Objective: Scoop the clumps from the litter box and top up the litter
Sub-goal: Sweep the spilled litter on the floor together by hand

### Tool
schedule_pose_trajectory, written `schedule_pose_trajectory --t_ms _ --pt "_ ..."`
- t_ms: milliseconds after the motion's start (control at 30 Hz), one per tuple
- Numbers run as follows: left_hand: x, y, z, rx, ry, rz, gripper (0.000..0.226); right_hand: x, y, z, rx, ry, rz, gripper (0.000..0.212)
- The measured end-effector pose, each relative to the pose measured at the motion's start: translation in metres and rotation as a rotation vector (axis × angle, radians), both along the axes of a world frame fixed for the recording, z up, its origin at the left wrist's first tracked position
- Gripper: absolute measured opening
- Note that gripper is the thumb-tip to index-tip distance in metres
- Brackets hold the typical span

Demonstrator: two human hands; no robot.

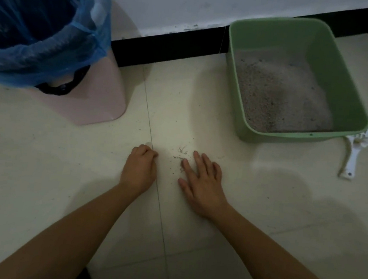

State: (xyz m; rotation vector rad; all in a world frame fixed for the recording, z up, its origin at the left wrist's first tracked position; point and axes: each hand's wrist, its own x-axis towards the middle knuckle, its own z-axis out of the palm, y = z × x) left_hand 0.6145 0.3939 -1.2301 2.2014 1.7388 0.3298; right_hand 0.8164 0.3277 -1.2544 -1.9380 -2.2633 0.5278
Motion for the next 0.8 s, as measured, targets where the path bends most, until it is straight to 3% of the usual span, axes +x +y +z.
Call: schedule_pose_trajectory --t_ms 233,567,800 --pt "0.002 0.007 -0.005 -0.004 -0.048 0.060 0.020 0.024 0.032 0.004 0.112 0.092 0.044 0.059" --pt "0.005 0.012 -0.011 -0.023 -0.101 0.128 0.018 0.015 0.062 -0.009 0.216 0.401 0.130 0.015" --pt "0.005 0.008 -0.013 -0.002 -0.108 0.091 0.022 0.004 0.067 -0.011 0.152 0.279 0.223 0.016"
